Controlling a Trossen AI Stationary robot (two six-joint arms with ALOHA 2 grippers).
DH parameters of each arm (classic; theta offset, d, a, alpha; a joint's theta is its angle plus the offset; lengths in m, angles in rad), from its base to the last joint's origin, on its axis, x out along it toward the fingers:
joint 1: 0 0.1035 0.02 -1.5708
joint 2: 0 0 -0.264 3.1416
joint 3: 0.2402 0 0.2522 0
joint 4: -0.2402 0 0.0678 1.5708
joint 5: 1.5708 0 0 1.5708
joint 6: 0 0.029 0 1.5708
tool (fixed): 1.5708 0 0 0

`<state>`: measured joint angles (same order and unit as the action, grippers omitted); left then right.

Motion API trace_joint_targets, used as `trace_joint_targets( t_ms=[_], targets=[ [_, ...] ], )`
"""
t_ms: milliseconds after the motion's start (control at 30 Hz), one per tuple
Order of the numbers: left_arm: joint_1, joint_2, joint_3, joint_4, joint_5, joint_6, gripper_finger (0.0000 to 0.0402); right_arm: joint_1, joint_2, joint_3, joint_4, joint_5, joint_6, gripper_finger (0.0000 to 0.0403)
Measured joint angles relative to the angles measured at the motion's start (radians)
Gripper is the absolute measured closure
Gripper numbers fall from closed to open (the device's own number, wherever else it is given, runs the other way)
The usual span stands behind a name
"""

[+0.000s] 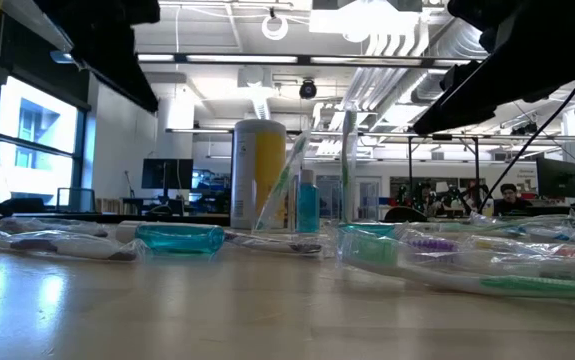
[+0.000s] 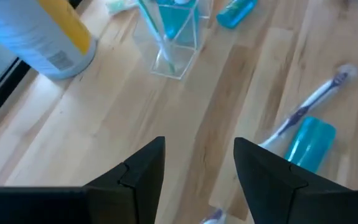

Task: Pick & Place toothbrushing station
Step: Put the top mouthwash into the transparent organizer

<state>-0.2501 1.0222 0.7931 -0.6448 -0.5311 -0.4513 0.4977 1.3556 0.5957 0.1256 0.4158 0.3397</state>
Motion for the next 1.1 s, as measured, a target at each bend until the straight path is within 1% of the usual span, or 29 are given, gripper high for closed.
trace_joint_targets(
  t_ms=[133,267,333,467,600,733,900,1100],
  targets=[
    [0.001,-0.022,-0.070,0.013,-0.021,-0.003,0.0217,-0.038,0.000,0.000,-0.002,-0.001,0.013,0.0147],
    [0.001,-0.077,-0.148,0.086,-0.035,0.000,0.0217,-0.108,0.000,0.000,0.004,-0.001,0.031,0.0147],
    [0.001,-0.105,-0.186,0.150,-0.032,0.016,0.0217,-0.145,0.000,0.000,0.013,-0.008,0.034,0.0147],
    [0.001,-0.159,-0.265,0.264,-0.008,0.060,0.0217,-0.205,0.000,0.000,0.028,-0.096,0.043,0.0147],
    [0.001,-0.173,-0.335,0.412,0.031,0.103,0.0217,-0.241,0.000,0.000,-0.020,-0.105,0.052,0.0147],
    [0.001,-0.164,-0.374,0.494,0.078,0.130,0.0217,-0.279,0.000,0.000,-0.124,-0.093,0.067,0.0147],
    [0.001,-0.163,-0.400,0.520,0.082,0.133,0.0217,-0.313,0.000,0.000,-0.252,-0.042,0.143,0.0147],
    [0.001,-0.163,-0.403,0.525,0.082,0.134,0.0217,-0.345,0.026,0.000,-0.278,-0.023,0.132,0.0147]
  ],
)
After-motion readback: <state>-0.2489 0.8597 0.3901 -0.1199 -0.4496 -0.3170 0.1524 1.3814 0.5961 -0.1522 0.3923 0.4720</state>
